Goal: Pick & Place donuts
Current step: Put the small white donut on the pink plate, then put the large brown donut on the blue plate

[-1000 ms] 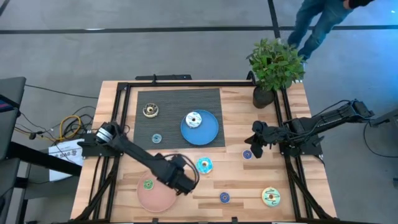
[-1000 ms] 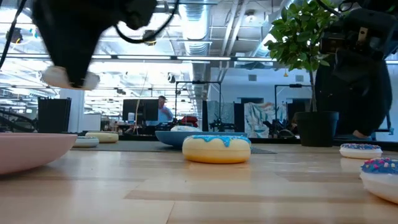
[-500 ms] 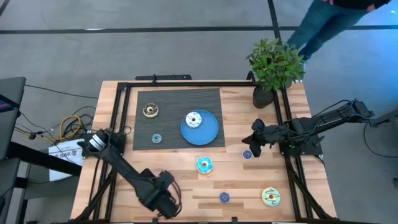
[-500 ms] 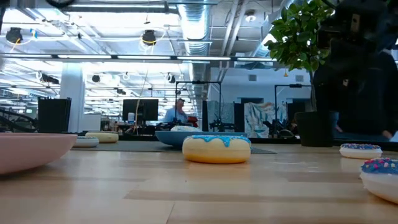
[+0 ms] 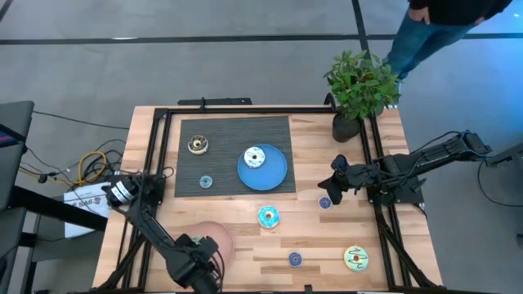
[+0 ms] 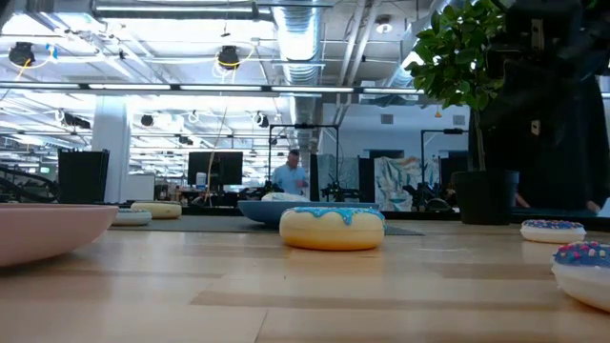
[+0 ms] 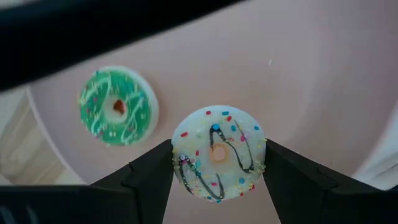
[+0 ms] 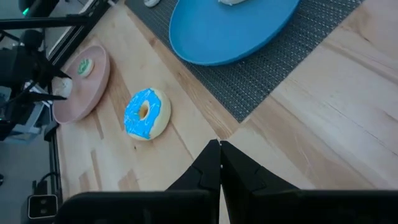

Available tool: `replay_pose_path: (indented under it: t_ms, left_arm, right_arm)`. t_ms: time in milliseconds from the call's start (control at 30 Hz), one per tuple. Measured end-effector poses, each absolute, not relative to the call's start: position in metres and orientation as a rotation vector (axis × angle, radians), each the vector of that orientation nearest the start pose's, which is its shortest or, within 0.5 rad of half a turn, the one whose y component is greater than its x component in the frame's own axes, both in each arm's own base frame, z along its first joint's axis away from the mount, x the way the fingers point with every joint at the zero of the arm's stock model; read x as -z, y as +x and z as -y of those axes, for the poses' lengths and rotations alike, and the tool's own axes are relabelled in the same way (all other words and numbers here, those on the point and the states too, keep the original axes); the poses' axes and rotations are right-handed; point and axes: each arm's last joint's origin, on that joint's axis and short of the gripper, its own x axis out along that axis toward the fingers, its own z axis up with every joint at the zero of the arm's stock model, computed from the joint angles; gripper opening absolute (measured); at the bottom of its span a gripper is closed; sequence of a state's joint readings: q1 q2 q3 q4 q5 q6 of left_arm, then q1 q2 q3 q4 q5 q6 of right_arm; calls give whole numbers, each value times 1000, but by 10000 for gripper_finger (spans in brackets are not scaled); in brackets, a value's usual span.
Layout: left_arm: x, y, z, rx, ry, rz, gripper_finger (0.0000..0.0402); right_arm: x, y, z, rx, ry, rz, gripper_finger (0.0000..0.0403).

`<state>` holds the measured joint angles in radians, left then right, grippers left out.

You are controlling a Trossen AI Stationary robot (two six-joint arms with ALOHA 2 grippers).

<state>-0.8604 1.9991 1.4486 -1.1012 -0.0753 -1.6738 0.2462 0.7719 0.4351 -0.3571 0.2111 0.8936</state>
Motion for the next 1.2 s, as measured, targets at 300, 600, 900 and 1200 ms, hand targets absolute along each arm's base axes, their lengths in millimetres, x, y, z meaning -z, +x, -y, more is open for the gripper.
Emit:
replay_pose_path:
  t_ms: [300, 600, 900, 1200]
  left_arm:
    - [-170, 225, 283, -676, -517, -1458, 223]
    - [-170, 223, 284, -670, -503, -1442, 224]
    - [-170, 223, 284, -673, -497, -1428, 257]
    - [-170, 223, 284, -681, -515, -1455, 304]
  right_arm:
    - [-202, 153, -32, 276, 722, -633, 0]
    - [-202, 153, -31, 300, 717, -619, 0]
    - [-202, 153, -31, 308, 739, -616, 0]
    - [-202, 153, -31, 306, 731, -617, 0]
